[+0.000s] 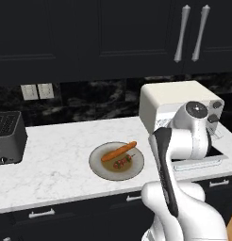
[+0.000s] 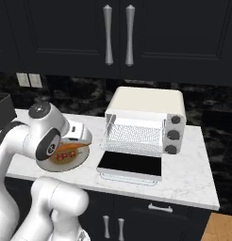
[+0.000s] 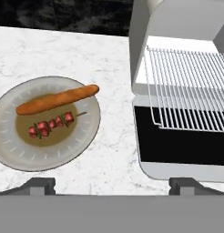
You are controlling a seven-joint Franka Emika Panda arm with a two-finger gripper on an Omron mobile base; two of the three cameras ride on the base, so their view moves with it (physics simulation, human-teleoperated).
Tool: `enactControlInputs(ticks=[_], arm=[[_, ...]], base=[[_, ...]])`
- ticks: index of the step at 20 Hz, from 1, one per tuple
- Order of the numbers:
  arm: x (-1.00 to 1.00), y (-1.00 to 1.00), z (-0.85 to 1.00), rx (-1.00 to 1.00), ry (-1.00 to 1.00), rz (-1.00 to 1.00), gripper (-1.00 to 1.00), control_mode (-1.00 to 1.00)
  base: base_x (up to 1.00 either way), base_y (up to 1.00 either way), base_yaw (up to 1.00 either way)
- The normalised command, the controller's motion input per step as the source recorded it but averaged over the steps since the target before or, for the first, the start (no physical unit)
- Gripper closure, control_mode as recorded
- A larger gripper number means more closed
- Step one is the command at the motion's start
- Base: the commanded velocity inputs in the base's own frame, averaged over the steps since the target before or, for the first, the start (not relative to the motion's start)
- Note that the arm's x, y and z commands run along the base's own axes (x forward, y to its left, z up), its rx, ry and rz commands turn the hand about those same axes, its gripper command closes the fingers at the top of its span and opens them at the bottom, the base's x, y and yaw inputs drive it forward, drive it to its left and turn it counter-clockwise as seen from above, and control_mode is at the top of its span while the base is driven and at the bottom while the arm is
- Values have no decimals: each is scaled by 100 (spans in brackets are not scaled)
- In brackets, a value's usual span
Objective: Pick up the kebab skewer and baguette bread, and place them inside the toaster oven. Close the toaster oven door and start by setting the timer.
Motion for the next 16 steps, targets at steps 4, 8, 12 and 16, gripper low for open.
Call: enactControlInputs(ticks=[4,8,12,16], arm=[[3,60,0,0,2,-13,-100,-100],[6,35,0,1,8,-8,-100,-100],[25,18,-1,3,8,-3,-100,-100],[27,2,-6,6,3,0,-100,-100]], base=[[0,0,0],[0,0,0],[0,0,0],[0,0,0]])
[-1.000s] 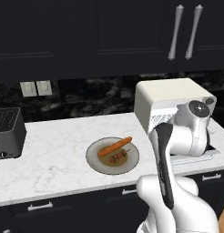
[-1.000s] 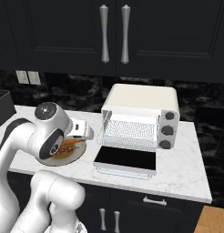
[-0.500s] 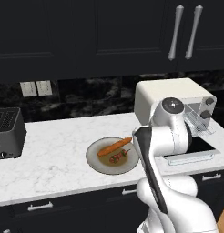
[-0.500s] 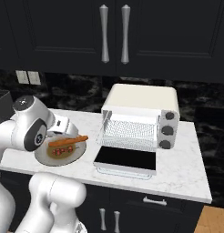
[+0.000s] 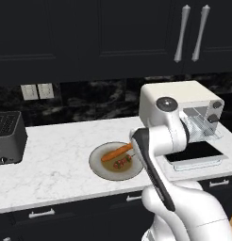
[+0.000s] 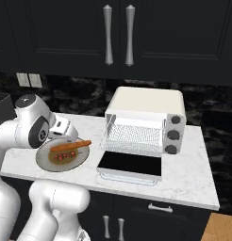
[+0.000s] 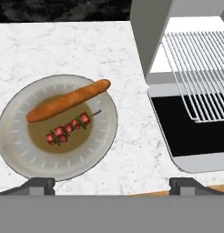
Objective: Pick up the kebab skewer and baguette bread, and place them inside the toaster oven. Close the toaster oven door and start by setting the timer.
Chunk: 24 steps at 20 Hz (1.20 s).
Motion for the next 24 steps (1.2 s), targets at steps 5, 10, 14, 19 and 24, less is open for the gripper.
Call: enactControlInputs(ticks=[5,10,14,19,24], arm=[[31,22,-9,6,3,-1,-100,-100],[27,16,-21,5,4,-1,-100,-100],[15,5,-34,5,3,-1,-100,-100],[34,6,-46,8,5,-4,-100,-100],[41,3,-46,6,7,-4,-100,-100]], base=[[0,0,0],[0,0,0],[0,0,0],[0,0,0],[0,0,0]])
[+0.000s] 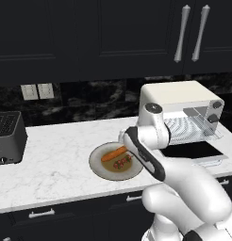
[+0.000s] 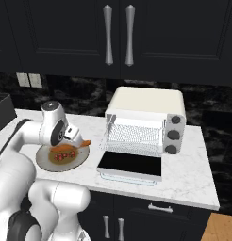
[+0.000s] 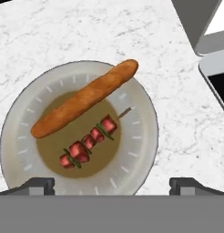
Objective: Pick up the kebab skewer and baguette bread, and place them inside the toaster oven. Close the toaster oven door and start by setting the timer.
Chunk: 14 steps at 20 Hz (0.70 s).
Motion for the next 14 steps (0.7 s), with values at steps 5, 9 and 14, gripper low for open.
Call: enactControlInputs(ticks=[5,9,14], arm=[[57,12,-21,0,18,-2,-100,-100],[55,12,-26,0,23,0,-100,-100],[49,10,-27,0,12,0,-100,-100]], base=[[0,0,0],[0,0,0],[0,0,0]])
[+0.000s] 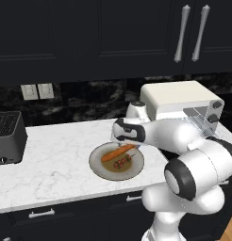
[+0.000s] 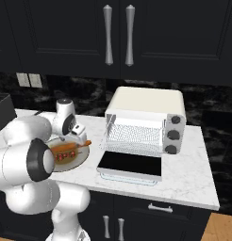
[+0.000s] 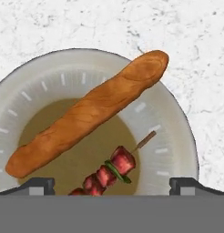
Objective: Pick up the kebab skewer and baguette bread, and place them inside the toaster oven. Close the toaster oven door and start by setting the timer.
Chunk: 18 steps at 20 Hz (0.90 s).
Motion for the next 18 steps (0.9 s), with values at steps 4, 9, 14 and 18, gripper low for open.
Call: enactControlInputs(ticks=[4,9,14,18], arm=[[16,24,-39,0,1,-2,-100,-100],[11,18,-43,0,6,-5,-100,-100],[18,5,-31,0,1,-5,-100,-100],[27,6,-14,0,0,-3,-100,-100]], base=[[0,0,0],[0,0,0],[0,0,0],[0,0,0]])
